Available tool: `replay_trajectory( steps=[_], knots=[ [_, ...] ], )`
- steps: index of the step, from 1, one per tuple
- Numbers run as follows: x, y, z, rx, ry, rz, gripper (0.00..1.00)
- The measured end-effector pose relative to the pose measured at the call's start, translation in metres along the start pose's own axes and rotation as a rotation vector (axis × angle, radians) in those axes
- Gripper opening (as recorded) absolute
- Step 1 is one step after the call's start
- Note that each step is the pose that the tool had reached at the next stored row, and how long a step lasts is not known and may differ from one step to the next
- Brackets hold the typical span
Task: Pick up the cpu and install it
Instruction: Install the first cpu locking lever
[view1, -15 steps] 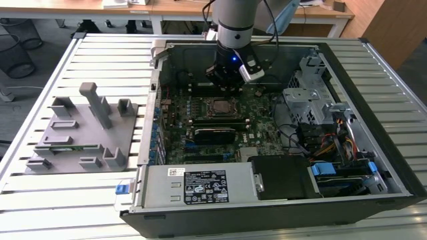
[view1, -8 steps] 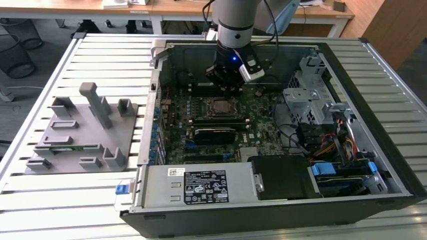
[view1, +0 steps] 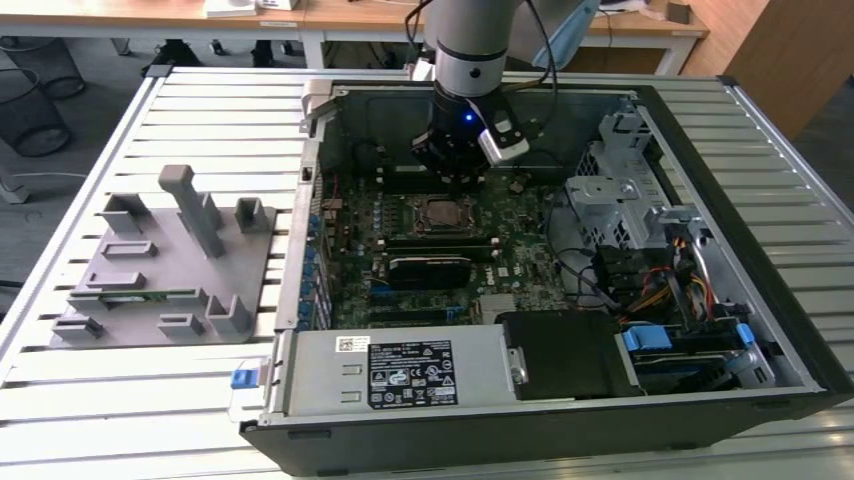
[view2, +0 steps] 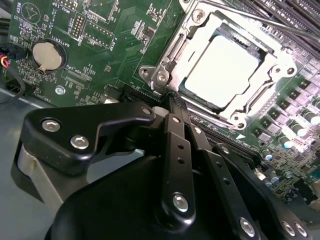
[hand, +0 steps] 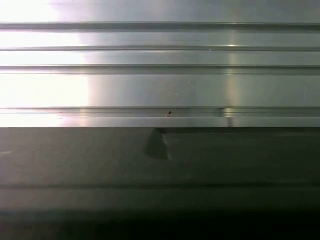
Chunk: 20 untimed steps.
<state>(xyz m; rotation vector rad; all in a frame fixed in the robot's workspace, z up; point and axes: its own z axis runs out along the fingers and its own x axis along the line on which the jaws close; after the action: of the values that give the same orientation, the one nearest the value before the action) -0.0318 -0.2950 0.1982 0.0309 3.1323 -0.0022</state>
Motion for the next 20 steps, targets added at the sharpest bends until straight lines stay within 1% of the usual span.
replay_trajectory(
  steps=[3, 6, 8, 11, 13, 16, 20],
  knots=[
    [0.0, 0.0001, 0.0017, 0.0029, 0.0007, 0.0, 0.11],
    [0.0, 0.0001, 0.0029, 0.004, 0.0023, 0.0, 0.11],
    [0.0, 0.0001, 0.0029, 0.0028, 0.0029, 0.0, 0.11],
    [0.0, 0.0002, 0.0029, -0.0013, 0.0027, 0.0, 0.11],
    [-0.0002, 0.0004, 0.0017, -0.0025, 0.0026, 0.0, 0.11],
    [-0.0001, 0.0003, -0.0022, -0.0016, 0.0035, 0.0, 0.11],
    [-0.0001, 0.0003, -0.0053, -0.0013, 0.0038, 0.0, 0.11]
  ],
)
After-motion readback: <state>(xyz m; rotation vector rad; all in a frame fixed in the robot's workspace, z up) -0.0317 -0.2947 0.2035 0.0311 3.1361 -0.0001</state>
